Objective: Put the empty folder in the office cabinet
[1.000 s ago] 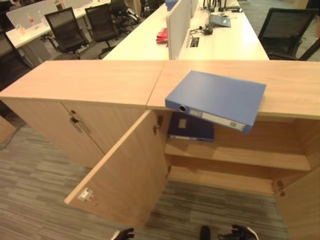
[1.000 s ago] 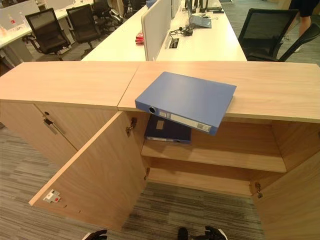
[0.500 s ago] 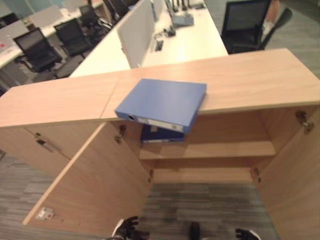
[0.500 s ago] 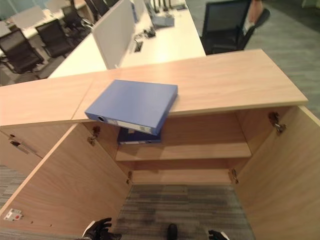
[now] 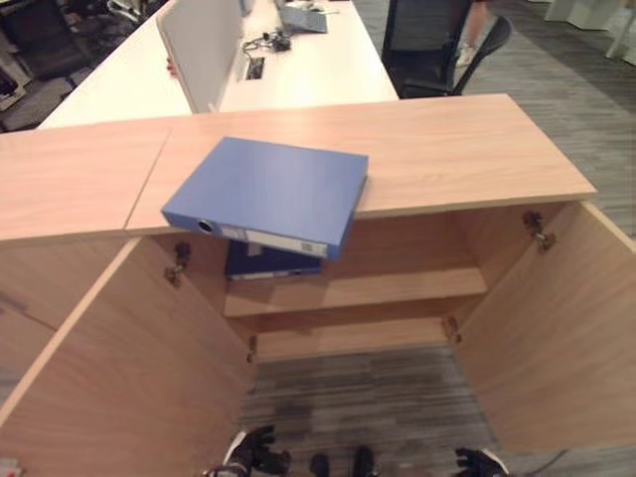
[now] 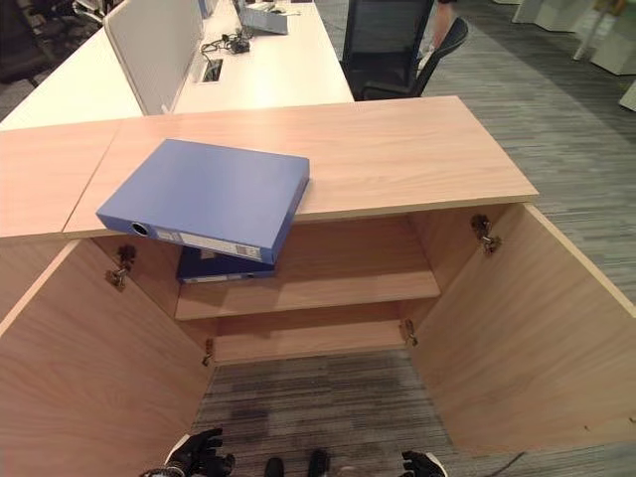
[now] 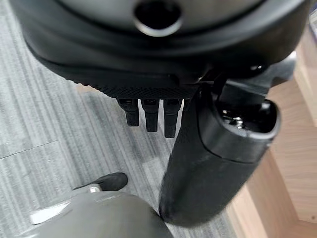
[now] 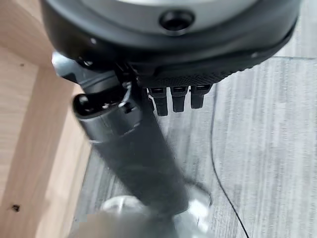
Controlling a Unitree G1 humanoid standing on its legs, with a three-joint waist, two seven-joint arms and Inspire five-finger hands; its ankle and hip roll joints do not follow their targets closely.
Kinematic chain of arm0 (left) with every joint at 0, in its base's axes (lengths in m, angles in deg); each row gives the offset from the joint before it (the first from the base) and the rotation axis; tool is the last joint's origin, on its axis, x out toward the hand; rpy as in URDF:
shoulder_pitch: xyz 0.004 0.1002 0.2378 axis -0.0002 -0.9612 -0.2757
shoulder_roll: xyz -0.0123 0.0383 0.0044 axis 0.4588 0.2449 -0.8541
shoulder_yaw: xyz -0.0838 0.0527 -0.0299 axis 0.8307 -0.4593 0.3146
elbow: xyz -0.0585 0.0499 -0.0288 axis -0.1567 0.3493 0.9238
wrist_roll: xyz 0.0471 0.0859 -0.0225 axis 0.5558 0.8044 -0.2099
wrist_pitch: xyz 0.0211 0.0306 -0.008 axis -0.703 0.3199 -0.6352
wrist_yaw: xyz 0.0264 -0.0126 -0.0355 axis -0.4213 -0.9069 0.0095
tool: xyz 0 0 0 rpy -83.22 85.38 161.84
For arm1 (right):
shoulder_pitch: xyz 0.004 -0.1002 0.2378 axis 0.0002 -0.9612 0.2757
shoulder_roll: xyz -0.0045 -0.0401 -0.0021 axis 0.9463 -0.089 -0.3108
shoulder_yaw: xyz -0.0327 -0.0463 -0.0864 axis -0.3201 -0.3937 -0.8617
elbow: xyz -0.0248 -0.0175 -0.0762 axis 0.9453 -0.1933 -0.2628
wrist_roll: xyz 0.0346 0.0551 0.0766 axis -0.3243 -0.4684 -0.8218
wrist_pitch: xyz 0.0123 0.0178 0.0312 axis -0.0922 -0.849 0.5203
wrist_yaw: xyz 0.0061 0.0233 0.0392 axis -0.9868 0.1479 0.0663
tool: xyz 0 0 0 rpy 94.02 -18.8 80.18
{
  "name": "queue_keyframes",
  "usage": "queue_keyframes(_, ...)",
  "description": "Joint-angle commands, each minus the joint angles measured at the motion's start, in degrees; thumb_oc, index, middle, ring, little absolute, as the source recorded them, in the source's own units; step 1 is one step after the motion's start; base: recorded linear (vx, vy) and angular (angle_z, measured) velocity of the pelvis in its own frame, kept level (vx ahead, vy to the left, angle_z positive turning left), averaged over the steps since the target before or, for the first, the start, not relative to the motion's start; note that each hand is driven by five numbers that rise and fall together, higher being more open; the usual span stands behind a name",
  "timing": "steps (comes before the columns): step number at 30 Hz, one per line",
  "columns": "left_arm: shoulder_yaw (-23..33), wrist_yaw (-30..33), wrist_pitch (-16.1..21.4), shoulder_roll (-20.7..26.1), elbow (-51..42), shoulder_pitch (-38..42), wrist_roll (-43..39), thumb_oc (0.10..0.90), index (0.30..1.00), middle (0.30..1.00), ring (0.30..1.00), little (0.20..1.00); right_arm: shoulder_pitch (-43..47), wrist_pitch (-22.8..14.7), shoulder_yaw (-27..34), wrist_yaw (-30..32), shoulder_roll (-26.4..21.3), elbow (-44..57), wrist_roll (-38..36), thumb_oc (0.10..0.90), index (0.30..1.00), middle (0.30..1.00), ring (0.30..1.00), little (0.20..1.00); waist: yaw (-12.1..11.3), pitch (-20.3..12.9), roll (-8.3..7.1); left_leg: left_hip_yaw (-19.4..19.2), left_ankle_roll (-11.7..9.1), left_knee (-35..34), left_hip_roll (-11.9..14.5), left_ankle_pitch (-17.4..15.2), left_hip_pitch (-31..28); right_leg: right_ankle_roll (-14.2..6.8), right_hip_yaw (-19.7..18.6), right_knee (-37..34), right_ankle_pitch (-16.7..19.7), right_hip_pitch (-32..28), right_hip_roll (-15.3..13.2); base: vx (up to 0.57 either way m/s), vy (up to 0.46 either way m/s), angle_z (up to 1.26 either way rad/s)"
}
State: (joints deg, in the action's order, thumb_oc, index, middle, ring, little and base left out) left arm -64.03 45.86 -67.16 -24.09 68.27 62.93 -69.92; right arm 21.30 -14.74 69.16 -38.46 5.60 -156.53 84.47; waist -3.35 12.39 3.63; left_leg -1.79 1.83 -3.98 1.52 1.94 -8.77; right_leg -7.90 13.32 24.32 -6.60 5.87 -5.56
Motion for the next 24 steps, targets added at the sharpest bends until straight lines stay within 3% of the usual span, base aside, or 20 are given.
queue_keyframes(1, 0.4, 0.7, 0.9, 3.7, 0.9, -0.6, 2.0, 0.8, 0.9, 0.9, 0.9, 0.9, -0.2, -1.3, 0.0, -0.6, 0.7, 3.4, -0.1, 0.8, 0.9, 0.9, 0.9, 0.9, -1.5, -1.2, -0.59, 0.9, -2.4, 4.5, 0.5, -7.5, 2.0, -2.5, 0.5, -7.2, 5.4, -3.4, -8.6, 0.02, -0.155, -0.04)
queue_keyframes(2, 0.2, 0.9, 1.1, 3.7, 1.3, -0.4, 2.1, 0.8, 0.9, 0.9, 0.9, 0.9, -0.4, -1.4, -0.1, -0.7, 0.7, 3.5, -0.2, 0.8, 0.9, 0.9, 0.9, 0.9, -0.8, -1.5, -0.99, 1.7, -2.5, 4.7, 0.2, -7.6, 2.2, -2.3, -2.0, -10.1, 6.1, -3.7, -8.9, 0.14, -0.213, -0.08)
queue_keyframes(3, 0.2, 0.9, 1.6, 3.9, 1.5, -0.4, 2.3, 0.8, 0.9, 0.9, 0.9, 0.9, -1.1, -1.2, 0.1, -0.9, 0.7, 3.1, -0.8, 0.8, 0.9, 0.9, 0.9, 0.9, 0.0, -2.6, -2.08, 2.7, -2.8, 5.2, -0.7, -8.4, 2.0, -2.9, -9.9, -17.1, 7.0, -5.3, -8.6, 0.14, -0.155, -0.06)
queue_keyframes(8, 1.7, 1.4, 1.7, 3.7, 3.7, -1.1, 1.9, 0.8, 0.9, 0.9, 0.9, 0.9, -2.4, -1.0, -0.6, -1.1, 0.9, 1.9, 0.2, 0.8, 0.9, 0.9, 0.9, 0.9, -1.7, -4.9, -3.25, 2.1, -4.1, 4.4, 0.2, -8.2, 1.4, -3.5, -8.2, -25.2, 8.8, -10.2, -8.9, 0.1, -0.157, 0.15)
queue_keyframes(19, 0.3, 1.6, 1.8, 2.0, 3.5, -0.8, 1.8, 0.8, 0.9, 0.9, 0.9, 0.9, -4.4, -1.1, -0.4, -0.8, 0.0, -0.1, 0.2, 0.8, 0.9, 0.9, 0.9, 0.9, -0.3, -5.4, -3.2, 5.1, -7.0, 0.0, 3.8, -4.4, -0.4, -1.1, -5.8, -28.6, 6.5, -14.6, -4.4, -0.01, -0.125, 0.11)
queue_keyframes(24, 0.1, 1.7, 1.8, 1.8, 3.9, -0.6, 1.8, 0.8, 0.9, 0.9, 0.9, 0.9, -4.6, -1.1, -0.7, -0.8, 0.3, -0.4, 0.0, 0.8, 0.9, 0.9, 0.9, 0.9, -0.3, -5.5, -3.24, 5.6, -7.3, -0.5, 4.2, -3.8, -0.3, -0.8, -5.4, -28.9, 6.2, -15.0, -3.6, -0.01, -0.024, 0.09)
